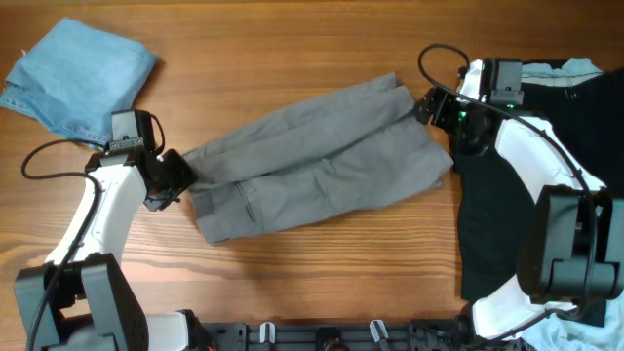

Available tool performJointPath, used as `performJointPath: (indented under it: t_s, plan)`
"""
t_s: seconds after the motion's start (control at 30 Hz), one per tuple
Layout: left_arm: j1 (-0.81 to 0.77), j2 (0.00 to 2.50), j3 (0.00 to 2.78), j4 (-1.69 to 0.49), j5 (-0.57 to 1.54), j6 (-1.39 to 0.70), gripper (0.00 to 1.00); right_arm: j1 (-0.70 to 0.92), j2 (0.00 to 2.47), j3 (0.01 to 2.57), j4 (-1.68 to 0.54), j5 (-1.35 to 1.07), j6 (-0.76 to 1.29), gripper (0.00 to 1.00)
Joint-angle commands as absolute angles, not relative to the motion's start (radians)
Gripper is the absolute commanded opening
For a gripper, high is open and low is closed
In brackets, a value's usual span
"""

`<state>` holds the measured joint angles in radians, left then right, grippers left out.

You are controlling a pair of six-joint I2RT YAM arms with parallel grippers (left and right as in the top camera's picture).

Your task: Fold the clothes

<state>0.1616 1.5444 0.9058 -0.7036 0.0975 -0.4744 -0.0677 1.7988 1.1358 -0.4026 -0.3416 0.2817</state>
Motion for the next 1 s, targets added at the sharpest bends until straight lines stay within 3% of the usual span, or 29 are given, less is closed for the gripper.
performJointPath:
  t_s: [0.0,0.03,0.1,0.13,0.2,0.23,0.27,0.47,0.53,0.57,0.63,0.67,0.73,0.77,0.8,0.9,0.97]
  plan:
    - [0.187,1.499,0.964,-0.727,0.127,-0.418,0.52,-0.067,1.797,1.141,-0.463,-0.413,0.193,0.78]
    - [0.188,1.482,0.988,-0.739,0.127,-0.416,0.55,-0.067,1.797,1.141,-0.477,-0.415,0.194,0.74]
    - [0.185,1.444,1.025,-0.770,0.129,-0.398,0.56,-0.066,1.797,1.140,-0.488,-0.485,0.193,0.55]
    - [0.184,1.430,1.027,-0.781,0.150,-0.395,0.49,-0.064,1.797,1.140,-0.488,-0.539,0.189,0.38]
    - [0.175,1.421,1.027,-0.821,0.199,-0.395,0.11,-0.049,1.797,1.137,-0.488,-0.558,0.212,0.14]
    - [0.164,1.422,1.027,-0.844,0.213,-0.388,0.04,-0.039,1.800,1.137,-0.487,-0.550,0.229,0.08]
    - [0.146,1.426,1.027,-0.865,0.221,-0.357,0.04,-0.027,1.808,1.137,-0.479,-0.532,0.255,0.05]
    - [0.041,1.450,1.015,-0.911,0.216,-0.317,0.04,0.071,1.957,1.137,-0.363,-0.487,0.435,0.04]
    - [0.010,1.450,1.014,-0.911,0.216,-0.317,0.04,0.094,2.046,1.137,-0.271,-0.492,0.607,0.04]
    - [0.001,1.450,1.014,-0.911,0.216,-0.317,0.04,0.094,2.072,1.137,-0.199,-0.522,0.665,0.04]
    - [-0.025,1.450,1.014,-0.911,0.216,-0.295,0.04,0.094,2.089,1.137,0.155,-0.713,0.628,0.04]
    - [-0.034,1.450,1.014,-0.911,0.209,-0.289,0.08,0.094,2.086,1.140,0.297,-0.770,0.629,0.04]
    - [-0.051,1.457,1.013,-0.911,0.173,-0.291,0.29,0.070,2.047,1.172,0.558,-0.809,0.716,0.04]
    - [-0.056,1.461,1.013,-0.911,0.170,-0.291,0.38,0.053,2.020,1.189,0.565,-0.810,0.735,0.04]
    - [-0.055,1.467,1.013,-0.911,0.170,-0.291,0.39,0.036,1.986,1.198,0.526,-0.816,0.731,0.04]
    - [-0.056,1.490,1.013,-0.897,0.167,-0.291,0.37,0.018,1.879,1.199,0.214,-0.789,0.559,0.04]
    - [-0.058,1.522,1.012,-0.875,0.167,-0.290,0.32,0.020,1.810,1.199,-0.096,-0.648,0.384,0.05]
